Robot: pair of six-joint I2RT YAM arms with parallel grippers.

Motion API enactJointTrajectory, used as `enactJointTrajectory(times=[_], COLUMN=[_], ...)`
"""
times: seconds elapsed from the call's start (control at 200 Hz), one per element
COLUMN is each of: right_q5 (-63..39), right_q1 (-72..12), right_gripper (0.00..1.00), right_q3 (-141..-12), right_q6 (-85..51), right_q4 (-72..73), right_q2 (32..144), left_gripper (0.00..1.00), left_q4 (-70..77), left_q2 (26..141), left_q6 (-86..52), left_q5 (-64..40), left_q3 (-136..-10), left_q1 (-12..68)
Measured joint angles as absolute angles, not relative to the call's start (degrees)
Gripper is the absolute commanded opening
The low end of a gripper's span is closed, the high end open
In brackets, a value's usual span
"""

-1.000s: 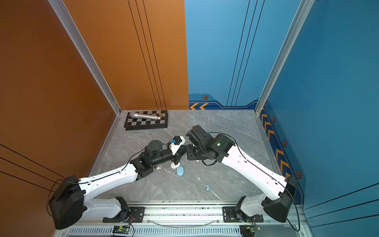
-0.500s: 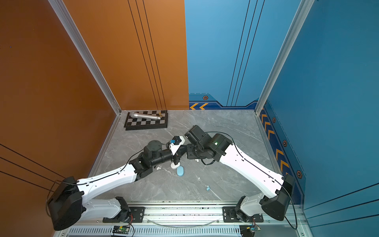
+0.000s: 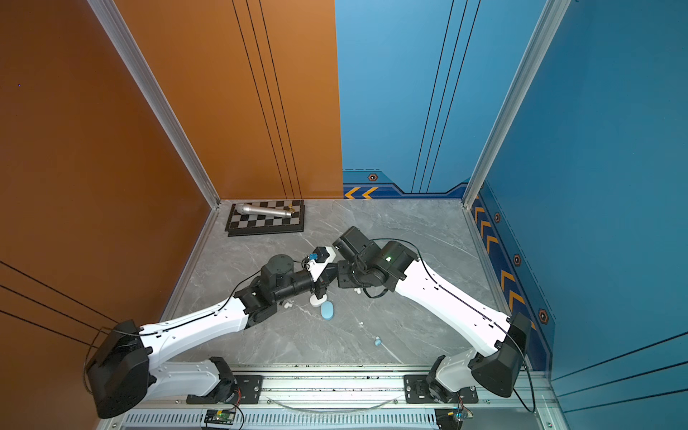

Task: Insert wireless bluetooth earbuds into charging case
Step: Insert the wireless bluetooth earbud into the charging case.

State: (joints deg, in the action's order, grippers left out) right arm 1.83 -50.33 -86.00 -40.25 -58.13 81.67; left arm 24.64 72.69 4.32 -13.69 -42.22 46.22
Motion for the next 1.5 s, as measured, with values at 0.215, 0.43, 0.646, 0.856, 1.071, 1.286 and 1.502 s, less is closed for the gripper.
enactJointTrajectory(times=[0.215,0.43,0.646,0.856,1.071,1.286,1.502], right_q5=[1.80,1.78,1.56,0.99,-0.67,-2.87,-6.50], right_q1=[-50.70,-50.87,-50.92,-49.56,-47.94,-40.07,-26.65], right_gripper=[0.26,0.35,0.41,0.41,0.45,0.53,0.56], right_q3=[-86.00,-86.00,-86.00,-86.00,-86.02,-85.97,-78.54], right_q6=[-40.25,-40.25,-40.27,-40.27,-40.32,-43.53,-51.33], right_q4=[-58.06,-58.04,-57.91,-57.89,-57.91,-57.87,-56.84], right_q2=[82.06,82.08,82.08,81.62,80.23,73.41,65.89], left_gripper=[0.00,0.00,0.00,0.00,0.00,0.00,0.00], left_q4=[24.64,24.64,24.60,24.47,24.64,24.64,24.69], left_q2=[72.69,72.66,72.66,72.66,72.64,72.64,72.82], left_q6=[4.32,4.32,4.32,4.32,4.29,4.29,4.49], left_q5=[-13.69,-13.69,-13.67,-13.52,-13.52,-13.69,-14.61], left_q3=[-42.22,-42.22,-42.22,-42.22,-42.22,-42.24,-43.44], left_q1=[46.22,46.22,46.22,46.22,46.22,46.22,47.37])
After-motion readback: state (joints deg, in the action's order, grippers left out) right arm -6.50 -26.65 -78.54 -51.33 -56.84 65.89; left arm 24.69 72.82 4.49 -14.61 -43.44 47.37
